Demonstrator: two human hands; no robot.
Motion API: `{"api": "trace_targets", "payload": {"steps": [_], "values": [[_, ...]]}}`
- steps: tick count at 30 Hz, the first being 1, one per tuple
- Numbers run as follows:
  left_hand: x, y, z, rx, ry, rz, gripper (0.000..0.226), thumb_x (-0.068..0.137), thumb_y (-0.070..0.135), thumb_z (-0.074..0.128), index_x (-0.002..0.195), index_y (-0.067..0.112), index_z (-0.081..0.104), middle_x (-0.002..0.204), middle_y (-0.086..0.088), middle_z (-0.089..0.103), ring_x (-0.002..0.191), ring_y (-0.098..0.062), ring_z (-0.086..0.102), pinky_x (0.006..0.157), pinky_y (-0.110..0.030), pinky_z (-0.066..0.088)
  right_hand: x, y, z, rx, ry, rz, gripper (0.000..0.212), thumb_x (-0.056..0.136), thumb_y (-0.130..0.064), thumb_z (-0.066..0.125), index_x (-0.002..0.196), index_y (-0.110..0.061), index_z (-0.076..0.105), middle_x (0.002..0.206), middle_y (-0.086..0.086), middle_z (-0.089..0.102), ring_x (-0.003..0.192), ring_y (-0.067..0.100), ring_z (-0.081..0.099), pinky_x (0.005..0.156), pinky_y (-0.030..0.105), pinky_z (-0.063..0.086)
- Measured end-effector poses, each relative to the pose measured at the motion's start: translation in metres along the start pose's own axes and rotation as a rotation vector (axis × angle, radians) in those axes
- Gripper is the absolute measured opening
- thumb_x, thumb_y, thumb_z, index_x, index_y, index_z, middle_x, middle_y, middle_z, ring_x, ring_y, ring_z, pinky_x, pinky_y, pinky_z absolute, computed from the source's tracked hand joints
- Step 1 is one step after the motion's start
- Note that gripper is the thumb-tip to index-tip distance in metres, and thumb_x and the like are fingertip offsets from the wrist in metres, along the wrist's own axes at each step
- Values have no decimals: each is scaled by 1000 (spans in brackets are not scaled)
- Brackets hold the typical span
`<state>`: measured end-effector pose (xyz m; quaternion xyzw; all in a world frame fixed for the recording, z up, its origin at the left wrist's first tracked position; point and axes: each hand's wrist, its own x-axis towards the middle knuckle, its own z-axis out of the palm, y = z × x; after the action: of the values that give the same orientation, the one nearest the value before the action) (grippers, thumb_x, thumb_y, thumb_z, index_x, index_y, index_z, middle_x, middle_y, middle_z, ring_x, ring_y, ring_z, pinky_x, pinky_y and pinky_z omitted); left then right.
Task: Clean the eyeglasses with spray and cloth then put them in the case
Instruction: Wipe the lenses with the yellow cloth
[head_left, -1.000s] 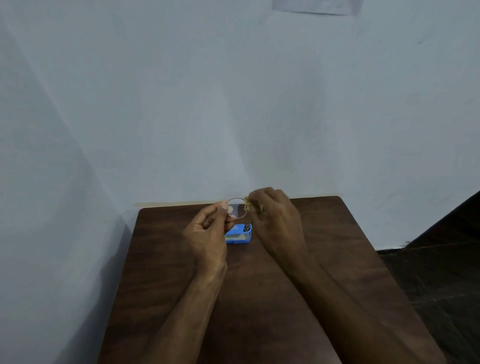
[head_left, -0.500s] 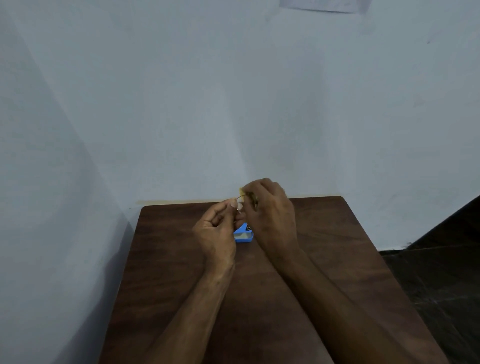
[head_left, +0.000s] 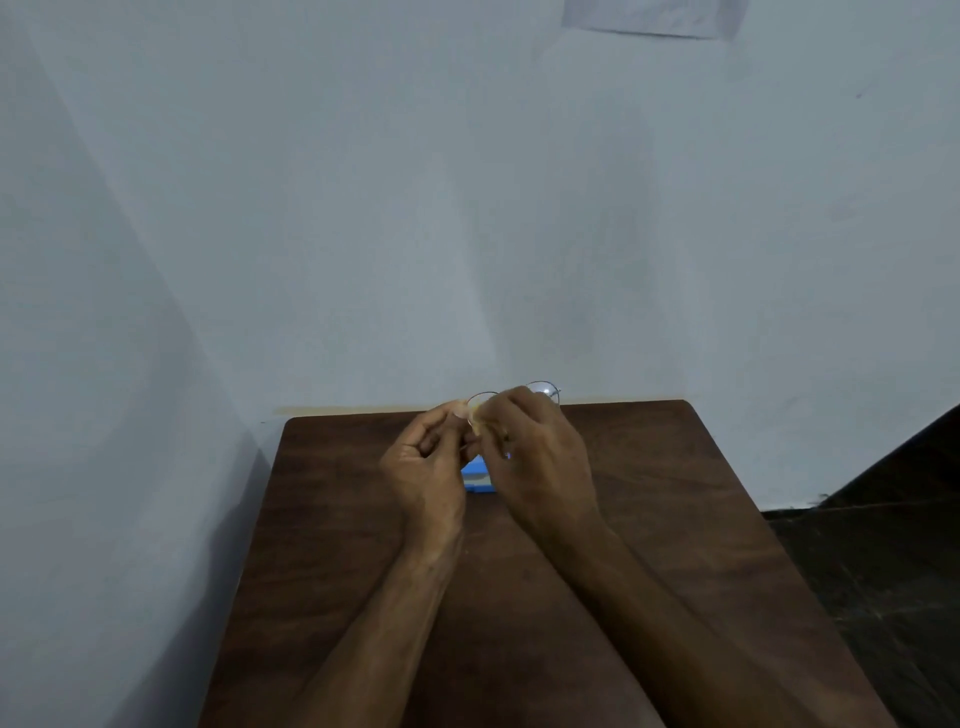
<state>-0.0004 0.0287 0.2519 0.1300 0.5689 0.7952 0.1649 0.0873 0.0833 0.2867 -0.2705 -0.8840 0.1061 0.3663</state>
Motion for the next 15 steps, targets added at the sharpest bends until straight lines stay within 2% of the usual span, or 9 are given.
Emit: {"api": "trace_targets", "payload": {"steps": [4,9,13,15], "values": [[-3,-1,1,43,2,10,20,95,9,73,113,2,78,86,2,81,75,-11,78,71,-28,66,15,14,0,-74,56,51,2,94,-12,66,95,-12,67,97,2,66,84,20,59,63,41,55],[-4,1,2,-3,-22,-10,17,96,6,72,110,1,78,84,0,81,73,-13,78,66,-23,62,2,7,-1,-62,-9,-56,5,92,-8,68,94,-13,67,99,0,66,85,20,58,61,36,52],[-3,0,-2,5,-7,-5,15,95,9,74,107,2,79,82,-13,79,68,-17,75,67,-28,64,10,37,-15,-151,100,92,6,91,-8,71,91,-13,69,96,0,67,83,22,58,62,29,44],[-4,1,-1,0,-3,1,16,94,9,75,108,3,79,84,-12,80,68,-17,75,68,-28,65,16,47,-20,-161,132,148,6,91,-8,70,91,-14,69,97,-1,67,85,24,60,62,33,48]]}}
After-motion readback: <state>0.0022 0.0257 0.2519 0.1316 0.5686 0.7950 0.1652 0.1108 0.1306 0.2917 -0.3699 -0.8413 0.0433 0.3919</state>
